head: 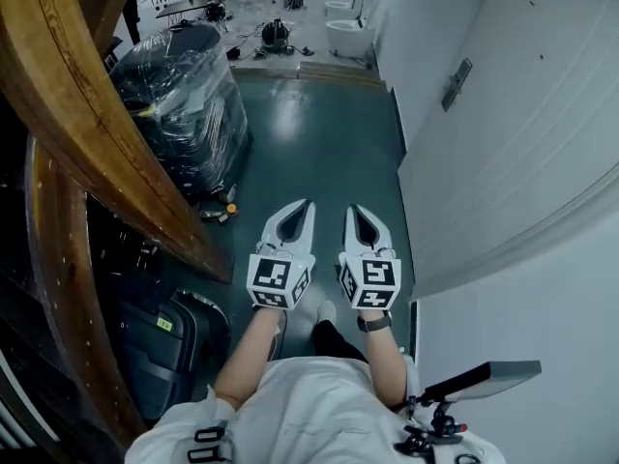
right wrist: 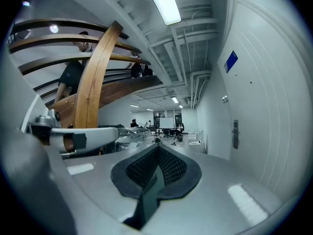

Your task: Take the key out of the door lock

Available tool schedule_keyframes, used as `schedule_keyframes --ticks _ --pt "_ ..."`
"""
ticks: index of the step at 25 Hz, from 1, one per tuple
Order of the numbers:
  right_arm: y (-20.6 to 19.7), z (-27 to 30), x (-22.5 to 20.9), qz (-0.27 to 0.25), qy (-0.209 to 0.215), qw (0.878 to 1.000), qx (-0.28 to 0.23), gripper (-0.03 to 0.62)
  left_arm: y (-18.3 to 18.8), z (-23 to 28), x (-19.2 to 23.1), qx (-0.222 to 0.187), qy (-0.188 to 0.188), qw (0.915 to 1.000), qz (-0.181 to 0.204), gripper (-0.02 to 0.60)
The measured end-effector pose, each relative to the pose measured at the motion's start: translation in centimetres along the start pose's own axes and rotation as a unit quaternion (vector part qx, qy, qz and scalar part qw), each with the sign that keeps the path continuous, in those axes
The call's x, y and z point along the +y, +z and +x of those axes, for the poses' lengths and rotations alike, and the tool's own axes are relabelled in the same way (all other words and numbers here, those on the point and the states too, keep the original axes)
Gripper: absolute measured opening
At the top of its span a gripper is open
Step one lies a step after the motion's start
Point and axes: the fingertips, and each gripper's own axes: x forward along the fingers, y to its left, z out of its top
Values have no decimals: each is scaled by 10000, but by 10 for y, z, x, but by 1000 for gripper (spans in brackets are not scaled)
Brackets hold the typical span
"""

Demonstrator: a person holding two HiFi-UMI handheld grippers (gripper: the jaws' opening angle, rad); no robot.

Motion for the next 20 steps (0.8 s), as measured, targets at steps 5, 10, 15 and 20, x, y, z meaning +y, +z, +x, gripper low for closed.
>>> schedule_keyframes --ticks 5,10,15,20 --pt "47 100 -46 -10 439 9986 -279 -9 11 105 27 57 299 9993 220 -8" --pt "71 167 -67 272 935 9950 -224 -9 -2 161 68 555 960 9925 507 -8" --pt "45 243 -84 152 954 9952 -143 -9 -20 210 128 721 1348 9878 294 -8" --pt "30 326 -107 85 728 9973 -27 -9 -39 287 177 624 976 9928 288 -9"
